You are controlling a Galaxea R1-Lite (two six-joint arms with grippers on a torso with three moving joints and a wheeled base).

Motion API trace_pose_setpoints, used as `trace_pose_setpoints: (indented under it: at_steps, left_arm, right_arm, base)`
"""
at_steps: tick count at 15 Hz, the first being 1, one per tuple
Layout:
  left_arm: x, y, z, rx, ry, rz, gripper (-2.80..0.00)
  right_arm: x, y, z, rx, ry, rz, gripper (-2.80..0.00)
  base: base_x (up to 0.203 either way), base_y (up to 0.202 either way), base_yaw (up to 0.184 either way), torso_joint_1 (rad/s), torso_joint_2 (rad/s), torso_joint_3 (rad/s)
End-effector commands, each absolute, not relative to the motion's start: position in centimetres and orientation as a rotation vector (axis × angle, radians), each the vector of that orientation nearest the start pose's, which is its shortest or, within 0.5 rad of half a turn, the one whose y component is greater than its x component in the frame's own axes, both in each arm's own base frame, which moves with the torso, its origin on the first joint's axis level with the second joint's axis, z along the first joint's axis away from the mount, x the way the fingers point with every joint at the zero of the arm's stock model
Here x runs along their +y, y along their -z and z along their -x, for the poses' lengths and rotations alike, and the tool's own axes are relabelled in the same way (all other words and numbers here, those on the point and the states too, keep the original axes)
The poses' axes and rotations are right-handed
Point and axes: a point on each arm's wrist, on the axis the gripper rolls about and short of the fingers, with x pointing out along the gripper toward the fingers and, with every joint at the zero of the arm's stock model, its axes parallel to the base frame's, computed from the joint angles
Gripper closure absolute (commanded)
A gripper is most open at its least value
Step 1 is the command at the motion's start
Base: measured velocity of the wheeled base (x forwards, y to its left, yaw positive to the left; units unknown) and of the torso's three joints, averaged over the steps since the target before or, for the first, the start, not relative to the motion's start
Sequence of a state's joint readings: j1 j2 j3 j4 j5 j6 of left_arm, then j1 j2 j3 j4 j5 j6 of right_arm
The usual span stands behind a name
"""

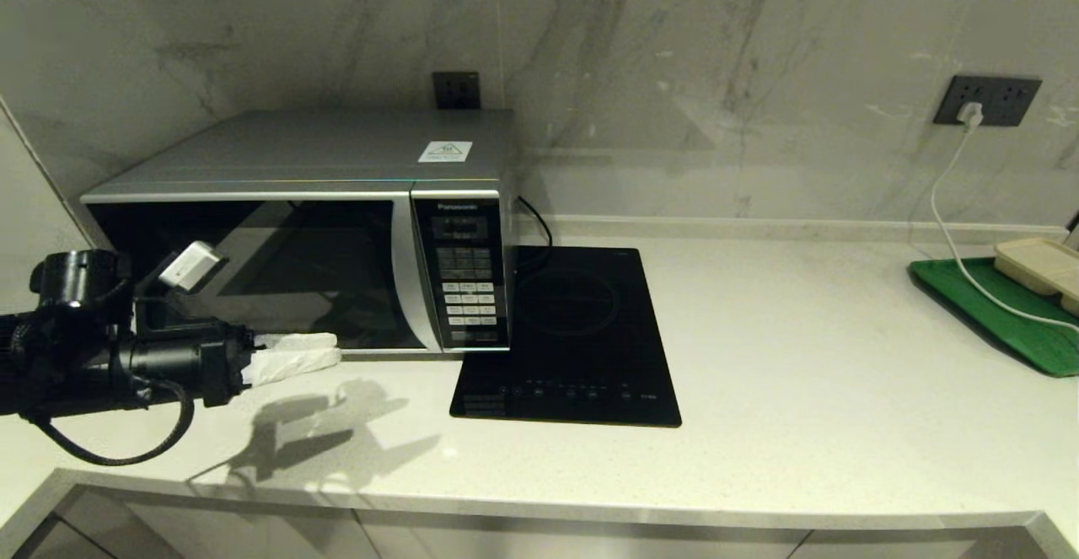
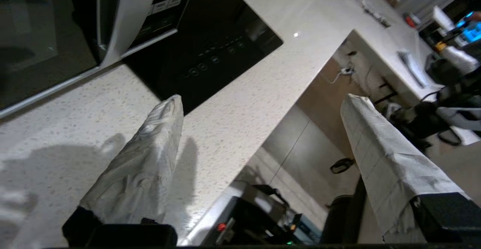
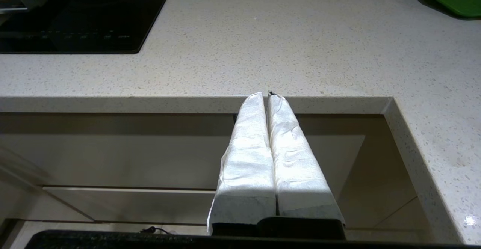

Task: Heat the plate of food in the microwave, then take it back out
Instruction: Open the microwave oven

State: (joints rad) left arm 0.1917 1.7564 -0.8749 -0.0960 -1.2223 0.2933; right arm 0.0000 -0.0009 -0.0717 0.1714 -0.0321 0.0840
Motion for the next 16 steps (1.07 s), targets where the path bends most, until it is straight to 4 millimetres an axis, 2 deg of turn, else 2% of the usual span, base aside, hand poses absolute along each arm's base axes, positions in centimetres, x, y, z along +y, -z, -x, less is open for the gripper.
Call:
trace_pose_setpoints:
  at_steps: [1,7,10,16]
  left_arm:
    - [3.2,-13.6,-29.0,0.477,1.060,0.260,-2.80]
    - [3.4,-12.3,-30.1,0.505,1.061,0.290,-2.80]
    - [3.4,-12.5,-30.9,0.490,1.082,0.288,-2.80]
    - [2.1,-13.3,-34.5,0.403,1.147,0.191,-2.80]
  right_arm:
    - [-0.1,-7.8,2.9,0.098,0.035,-0.083,0.00]
    - [-0.1,-7.7,2.9,0.101,0.035,-0.083,0.00]
    - [-0.1,-7.8,2.9,0.098,0.035,-0.083,0.00]
    - [-0.1,-7.7,2.9,0.101,0.035,-0.083,0.00]
  base:
    - [0.000,0.000,0.000,0.000,0.00,0.000]
    - [0.000,0.000,0.000,0.000,0.00,0.000]
    - [0.000,0.000,0.000,0.000,0.00,0.000]
    - [0.000,0.000,0.000,0.000,0.00,0.000]
